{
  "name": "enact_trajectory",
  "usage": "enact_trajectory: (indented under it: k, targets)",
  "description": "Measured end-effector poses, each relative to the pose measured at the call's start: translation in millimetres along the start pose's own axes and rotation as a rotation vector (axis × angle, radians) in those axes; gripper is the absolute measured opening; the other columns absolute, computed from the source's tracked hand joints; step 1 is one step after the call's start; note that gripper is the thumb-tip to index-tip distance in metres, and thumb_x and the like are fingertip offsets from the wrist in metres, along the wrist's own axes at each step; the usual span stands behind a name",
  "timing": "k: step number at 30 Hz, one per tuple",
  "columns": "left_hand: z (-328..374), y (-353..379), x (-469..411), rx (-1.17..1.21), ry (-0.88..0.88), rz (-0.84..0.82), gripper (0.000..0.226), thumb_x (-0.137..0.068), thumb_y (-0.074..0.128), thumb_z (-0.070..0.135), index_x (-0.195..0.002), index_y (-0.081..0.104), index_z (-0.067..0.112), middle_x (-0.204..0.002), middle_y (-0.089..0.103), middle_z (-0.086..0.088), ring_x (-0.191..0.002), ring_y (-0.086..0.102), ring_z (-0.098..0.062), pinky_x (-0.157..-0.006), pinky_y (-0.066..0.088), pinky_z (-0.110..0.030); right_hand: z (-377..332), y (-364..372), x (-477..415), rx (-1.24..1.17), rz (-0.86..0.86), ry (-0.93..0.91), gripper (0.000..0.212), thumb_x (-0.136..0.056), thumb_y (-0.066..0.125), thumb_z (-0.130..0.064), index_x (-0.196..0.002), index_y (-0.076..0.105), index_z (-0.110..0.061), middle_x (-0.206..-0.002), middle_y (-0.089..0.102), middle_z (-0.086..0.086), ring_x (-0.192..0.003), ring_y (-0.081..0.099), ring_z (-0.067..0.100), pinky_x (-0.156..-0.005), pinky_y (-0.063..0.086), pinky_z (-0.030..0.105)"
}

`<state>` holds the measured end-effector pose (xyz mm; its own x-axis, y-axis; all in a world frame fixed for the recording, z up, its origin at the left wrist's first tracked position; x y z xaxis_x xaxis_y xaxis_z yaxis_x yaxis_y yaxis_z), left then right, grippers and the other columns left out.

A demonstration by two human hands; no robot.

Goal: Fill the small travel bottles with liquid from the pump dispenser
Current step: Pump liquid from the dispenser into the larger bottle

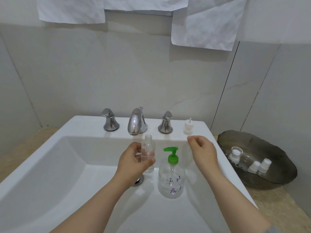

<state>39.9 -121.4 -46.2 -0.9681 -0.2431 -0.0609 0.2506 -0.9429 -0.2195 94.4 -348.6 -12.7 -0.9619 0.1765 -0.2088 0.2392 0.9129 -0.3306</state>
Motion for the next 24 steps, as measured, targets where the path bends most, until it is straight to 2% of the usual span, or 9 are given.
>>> enact_trajectory:
  k: [4,8,10,12,15,17,21,24]
  targets:
    - [1.1,1.9,-1.4,-0.018,0.025,-0.008,0.038,-0.07,0.078,0.01,-0.101,0.058,0.019,-0.1,0.07,0.0,-0.085,0.07,-0.015,-0.082,0.056,-0.04,-8.5,-5.4,-30.6,0.129,0.079,-0.079,0.032,-0.09,0.061,-0.032,-0.116,0.061,-0.013,-0.116,0.063,-0.003,-0.106,0.058,0.016,-0.086,0.043,0.03]
    - [3.3,1.9,-0.8,-0.025,0.041,-0.003,0.036,-0.071,0.076,0.006,-0.099,0.058,0.02,-0.1,0.068,0.004,-0.085,0.069,-0.013,-0.081,0.057,-0.037,-1.7,7.2,-56.6,0.227,0.052,0.022,0.063,-0.087,0.065,-0.04,-0.137,0.046,-0.008,-0.138,0.049,0.007,-0.123,0.049,0.025,-0.093,0.037,0.032]
    - [3.2,3.5,0.1,-0.028,0.044,-0.015,0.035,-0.071,0.077,0.006,-0.097,0.058,0.021,-0.098,0.069,0.003,-0.085,0.069,-0.014,-0.08,0.057,-0.037,4.0,16.1,-64.0,0.259,0.042,0.023,0.059,-0.084,0.066,-0.04,-0.132,0.051,-0.008,-0.131,0.054,0.006,-0.119,0.051,0.025,-0.09,0.04,0.033]
    - [2.0,4.6,0.5,-0.025,0.045,-0.025,0.035,-0.07,0.076,0.005,-0.095,0.058,0.021,-0.097,0.069,0.002,-0.085,0.069,-0.016,-0.08,0.057,-0.038,6.6,21.3,-70.3,0.279,0.051,-0.001,0.04,-0.083,0.066,-0.035,-0.112,0.06,-0.009,-0.114,0.062,0.005,-0.105,0.056,0.025,-0.08,0.043,0.034]
    - [1.6,4.3,1.0,-0.02,0.044,-0.032,0.034,-0.07,0.076,0.005,-0.095,0.058,0.02,-0.097,0.069,0.001,-0.085,0.07,-0.016,-0.08,0.057,-0.039,6.9,19.8,-71.6,0.253,0.079,0.001,0.021,-0.084,0.063,-0.026,-0.092,0.061,-0.007,-0.09,0.064,0.004,-0.09,0.059,0.028,-0.067,0.039,0.032]
    - [2.7,3.9,1.4,-0.013,0.044,-0.037,0.034,-0.069,0.076,0.007,-0.095,0.058,0.02,-0.098,0.069,0.0,-0.084,0.07,-0.017,-0.08,0.057,-0.04,4.9,16.1,-60.5,0.175,0.077,-0.046,0.017,-0.085,0.064,-0.024,-0.091,0.062,-0.009,-0.084,0.062,-0.002,-0.088,0.06,0.024,-0.065,0.038,0.03]
    - [6.3,5.5,3.0,0.003,0.05,-0.047,0.037,-0.06,0.073,0.02,-0.094,0.059,0.021,-0.097,0.07,0.002,-0.085,0.07,-0.015,-0.081,0.057,-0.042,-10.7,9.3,-25.3,0.071,-0.051,-0.194,0.014,-0.085,0.07,-0.026,-0.096,0.064,-0.02,-0.088,0.066,-0.011,-0.089,0.062,0.006,-0.072,0.046,0.02]
    - [7.7,8.9,4.8,0.007,0.062,-0.064,0.034,-0.064,0.075,0.015,-0.094,0.06,0.02,-0.096,0.07,0.003,-0.085,0.07,-0.014,-0.083,0.056,-0.044,-30.5,4.6,-9.2,-0.014,-0.097,-0.246,0.015,-0.085,0.07,-0.03,-0.099,0.066,-0.027,-0.092,0.065,-0.008,-0.082,0.063,0.009,-0.074,0.051,0.022]
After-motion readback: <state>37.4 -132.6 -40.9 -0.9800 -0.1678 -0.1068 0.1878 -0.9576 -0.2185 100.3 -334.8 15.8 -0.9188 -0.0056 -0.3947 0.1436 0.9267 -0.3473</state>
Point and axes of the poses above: each hand's wrist, its own x-axis away from the middle knuckle, its own y-axis out of the palm, z = x × y, the point moved 6 cm from there along -x, towards the middle knuckle
